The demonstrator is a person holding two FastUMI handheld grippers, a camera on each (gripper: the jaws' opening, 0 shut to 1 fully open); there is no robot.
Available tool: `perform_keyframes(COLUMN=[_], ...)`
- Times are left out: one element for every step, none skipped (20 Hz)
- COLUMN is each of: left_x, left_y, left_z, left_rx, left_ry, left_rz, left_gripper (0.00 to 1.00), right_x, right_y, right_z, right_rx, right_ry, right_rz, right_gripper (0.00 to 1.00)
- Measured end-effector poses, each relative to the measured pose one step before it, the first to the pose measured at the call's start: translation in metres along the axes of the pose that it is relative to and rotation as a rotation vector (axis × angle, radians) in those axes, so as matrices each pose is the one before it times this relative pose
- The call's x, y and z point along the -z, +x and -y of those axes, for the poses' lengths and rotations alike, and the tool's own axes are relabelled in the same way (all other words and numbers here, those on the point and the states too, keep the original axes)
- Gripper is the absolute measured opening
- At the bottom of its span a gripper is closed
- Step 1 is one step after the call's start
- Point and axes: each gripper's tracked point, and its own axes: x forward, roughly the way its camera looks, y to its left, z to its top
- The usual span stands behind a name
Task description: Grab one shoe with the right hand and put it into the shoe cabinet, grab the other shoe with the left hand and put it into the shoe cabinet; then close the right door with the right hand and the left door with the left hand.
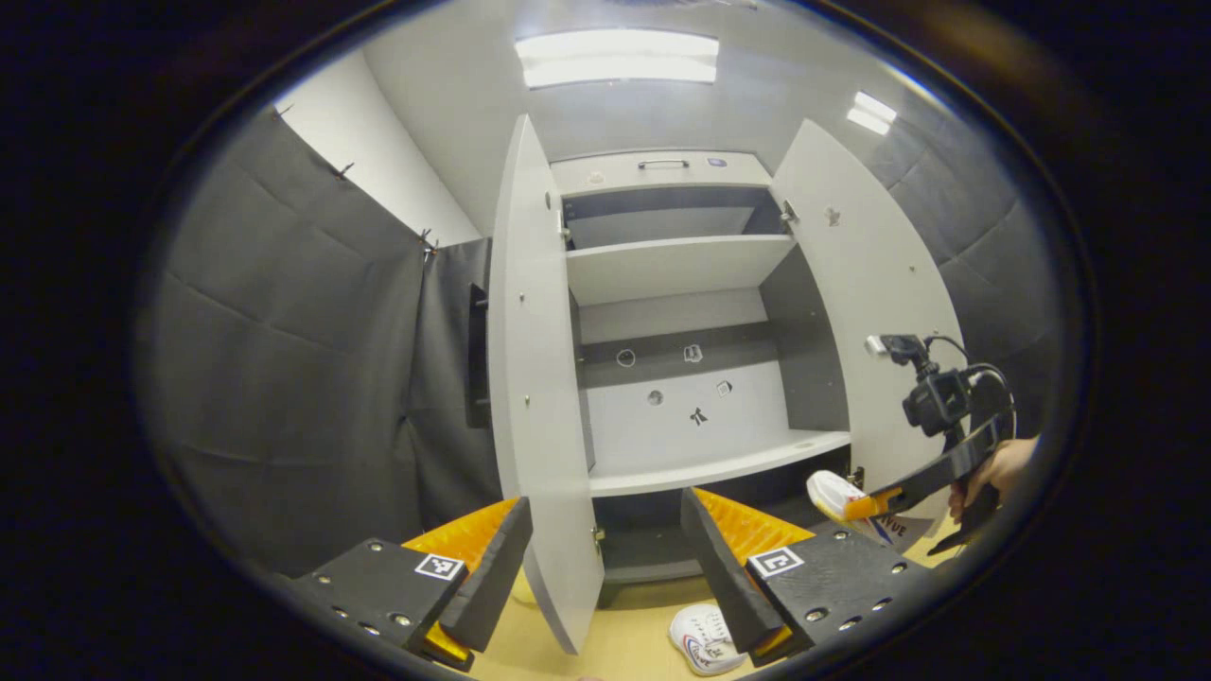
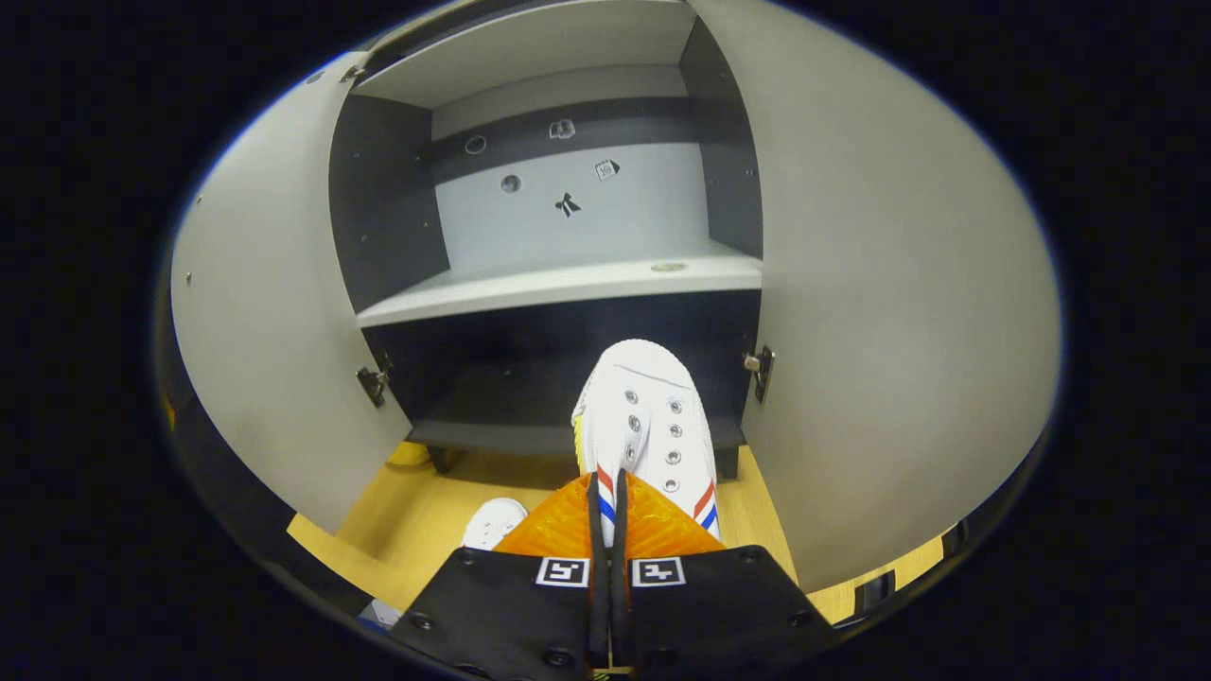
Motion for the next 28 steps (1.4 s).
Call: perform_keyframes(left_x=[-0.00096,-0.00119,0.00060,0.00046,-0.00106,-0.00018,0.00222,-0.00102,0.00081,-0.00077,0.00108,-0.00098,0.00044,0.00177,0.00239,0.00214,0.00437,0.00206,0.00147,-0.00017,0.00151,-0.00014,0.00224,0.00008,0.00105,0.00092,0.00146,-0.00060], left_y=[0.00096,0.00131,0.00094,0.00158,0.00070,0.00123,0.00192,-0.00056,0.00051,0.00201,0.00127,0.00067,-0.00067,0.00162,0.00534,0.00418,0.00598,0.00257,0.00082,0.00148,0.00101,0.00132,0.00089,0.00167,0.00131,0.00071,0.00038,-0.00028], left_z=[0.00075,0.00042,0.00077,0.00033,-0.00035,-0.00105,0.00016,0.00064,-0.00043,0.00026,0.00126,0.00098,0.00260,0.00272,0.00118,0.00274,0.00252,0.00084,0.00099,-0.00032,0.00027,0.00089,0.00119,0.00251,0.00206,0.00164,0.00182,0.00268], left_rx=[-0.00054,-0.00063,-0.00057,-0.00141,-0.00331,-0.00446,-0.00197,-0.00030,-0.00054,-0.00206,-0.00087,-0.00011,0.00013,0.00285,0.00460,0.00407,0.00248,0.00074,-0.00058,-0.00169,-0.00175,0.00053,0.00219,0.00418,0.00022,-0.00186,-0.00009,0.00096], left_ry=[-0.00352,-0.00208,0.00026,0.00116,0.00031,-0.00322,-0.00632,-0.00523,-0.00128,0.00099,-0.00023,-0.00049,-0.00001,-0.00116,-0.00332,-0.00262,0.00062,0.00460,0.00549,0.00599,0.00534,0.00325,0.00219,0.00225,0.00482,0.00439,0.00148,0.00135], left_rz=[0.00532,0.00248,0.00124,0.00117,0.00083,-0.00064,-0.00065,0.00013,-0.00040,0.00043,0.00084,0.00064,0.00042,-0.00138,-0.00254,-0.00655,-0.00959,-0.01223,-0.00721,-0.00639,-0.00805,-0.00821,-0.00507,-0.00168,-0.00313,-0.00657,0.00009,-0.00002], left_gripper=[0.93,0.94,0.93,0.93,0.94,0.93,0.93,0.93,0.93,0.93,0.94,0.93,0.93,0.93,0.93,0.93,0.92,0.93,0.92,0.94,0.93,0.92,0.93,0.93,0.94,0.94,0.94,0.94], right_x=[-0.01142,-0.01233,-0.00990,-0.01012,-0.00902,-0.00920,-0.00982,-0.01066,-0.00975,-0.00961,-0.00793,-0.00831,-0.00687,-0.00761,-0.00494,-0.00321,0.00041,0.00049,-0.00052,-0.00398,-0.00621,-0.00719,-0.00708,-0.00610,-0.00466,-0.00472,-0.00315,-0.00056], right_y=[-0.00290,-0.00191,-0.00105,-0.00078,0.00145,0.00356,0.00416,0.00488,0.00493,0.00691,0.00777,0.00779,0.01056,0.00819,0.00896,0.00902,0.00568,0.00660,0.00892,0.00794,0.00689,0.00774,0.00834,0.01101,0.00986,0.01046,0.00990,0.00696], right_z=[-0.00186,-0.00127,-0.00203,-0.00187,-0.00146,0.00017,0.00037,-0.00031,-0.00050,-0.00115,-0.00059,-0.00028,-0.00060,0.00018,-0.00075,-0.00044,0.00002,0.00023,0.00169,0.00143,-0.00066,-0.00097,-0.00278,-0.00034,0.00087,0.00127,-0.00097,0.00120], right_rx=[-0.00688,-0.00452,-0.00654,-0.00651,-0.00384,0.00046,0.00109,0.00102,-0.00189,-0.00301,-0.00405,-0.00425,-0.00261,-0.00255,-0.00315,-0.00167,-0.00349,-0.00335,0.00019,0.00678,0.00511,-0.00044,-0.00478,-0.00168,0.00161,0.00346,-0.00214,0.00885], right_ry=[-0.00292,-0.00168,0.00198,0.00162,-0.00589,-0.01135,-0.01097,-0.00393,0.00303,0.00684,0.00969,0.00891,0.00952,0.00995,0.01307,0.01681,0.01541,0.00747,-0.01980,-0.02910,-0.02230,-0.01325,-0.00177,0.00187,0.00286,0.01161,0.01216,0.00121], right_rz=[0.02075,0.02358,0.01956,0.01622,0.00750,0.01140,0.01543,0.01639,0.01657,0.01035,0.00515,0.00655,0.00549,0.01042,0.00827,0.00378,-0.00124,-0.00987,-0.01059,0.00431,0.01063,0.01181,0.00826,0.00286,-0.00405,0.00050,-0.01089,-0.01778], right_gripper=[0.02,0.02,0.02,0.02,0.02,0.02,0.02,0.02,0.02,0.02,0.02,0.02,0.02,0.02,0.00,0.02,0.02,0.02,0.02,0.02,0.02,0.02,0.02,0.02,0.02,0.02,0.02,0.02])
